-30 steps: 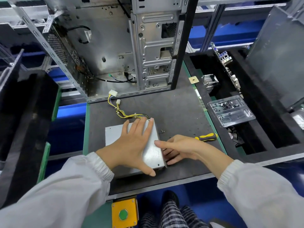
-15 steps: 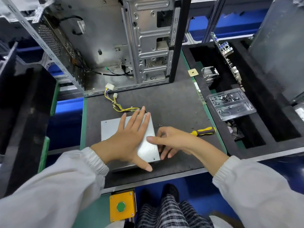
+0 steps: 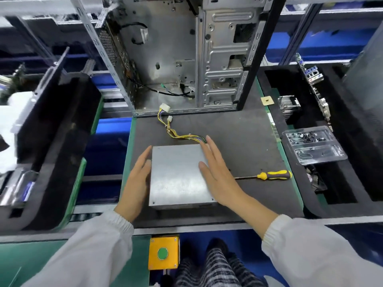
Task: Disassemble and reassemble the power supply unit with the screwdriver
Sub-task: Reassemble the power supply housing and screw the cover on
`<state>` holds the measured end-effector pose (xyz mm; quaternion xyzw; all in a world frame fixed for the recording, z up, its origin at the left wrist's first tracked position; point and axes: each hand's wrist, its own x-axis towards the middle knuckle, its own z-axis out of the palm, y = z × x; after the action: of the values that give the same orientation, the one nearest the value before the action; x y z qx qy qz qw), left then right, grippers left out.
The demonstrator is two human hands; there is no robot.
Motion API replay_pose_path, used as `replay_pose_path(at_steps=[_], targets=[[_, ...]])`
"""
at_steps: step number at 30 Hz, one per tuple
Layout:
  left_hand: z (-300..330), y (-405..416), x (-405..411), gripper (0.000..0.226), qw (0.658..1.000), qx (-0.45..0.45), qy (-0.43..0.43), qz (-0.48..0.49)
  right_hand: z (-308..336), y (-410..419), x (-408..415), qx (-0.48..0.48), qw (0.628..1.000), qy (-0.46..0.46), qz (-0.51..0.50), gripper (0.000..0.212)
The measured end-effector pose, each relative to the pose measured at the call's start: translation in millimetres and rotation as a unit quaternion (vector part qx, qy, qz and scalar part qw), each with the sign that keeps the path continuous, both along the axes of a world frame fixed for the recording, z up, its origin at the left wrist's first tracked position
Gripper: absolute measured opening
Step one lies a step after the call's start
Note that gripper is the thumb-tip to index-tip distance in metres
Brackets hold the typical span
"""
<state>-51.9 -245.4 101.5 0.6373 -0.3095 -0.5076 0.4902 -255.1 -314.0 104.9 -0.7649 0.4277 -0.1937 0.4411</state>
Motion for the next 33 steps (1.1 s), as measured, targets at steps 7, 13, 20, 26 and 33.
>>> replay_pose_path(at_steps=[7,13,20,26,33], targets=[[-6,-5,-12,0.041,0.997,-0.071,-0.005,0.032,4,-45,-96,-0.138,0.971,0.025,-0.193,0.021],[-11,-6,-20,0.038,0.994,-0.085,0.025,0.063,-1,-63,-125,-0.088,0.982,0.165,-0.028,0.004],[-12,-7,-37,0.038,0.990,-0.098,0.030,0.100,-26,-83,-63,-0.060,0.986,0.151,0.017,0.016],[-10,-6,-41,0.037,0.989,-0.088,0.017,0.114,-41,-94,-44,-0.130,0.973,0.184,0.041,0.011],[-8,-4,-51,0.036,0.986,-0.100,0.022,0.131,-17,-101,-59,0.006,0.992,0.014,-0.123,0.007]])
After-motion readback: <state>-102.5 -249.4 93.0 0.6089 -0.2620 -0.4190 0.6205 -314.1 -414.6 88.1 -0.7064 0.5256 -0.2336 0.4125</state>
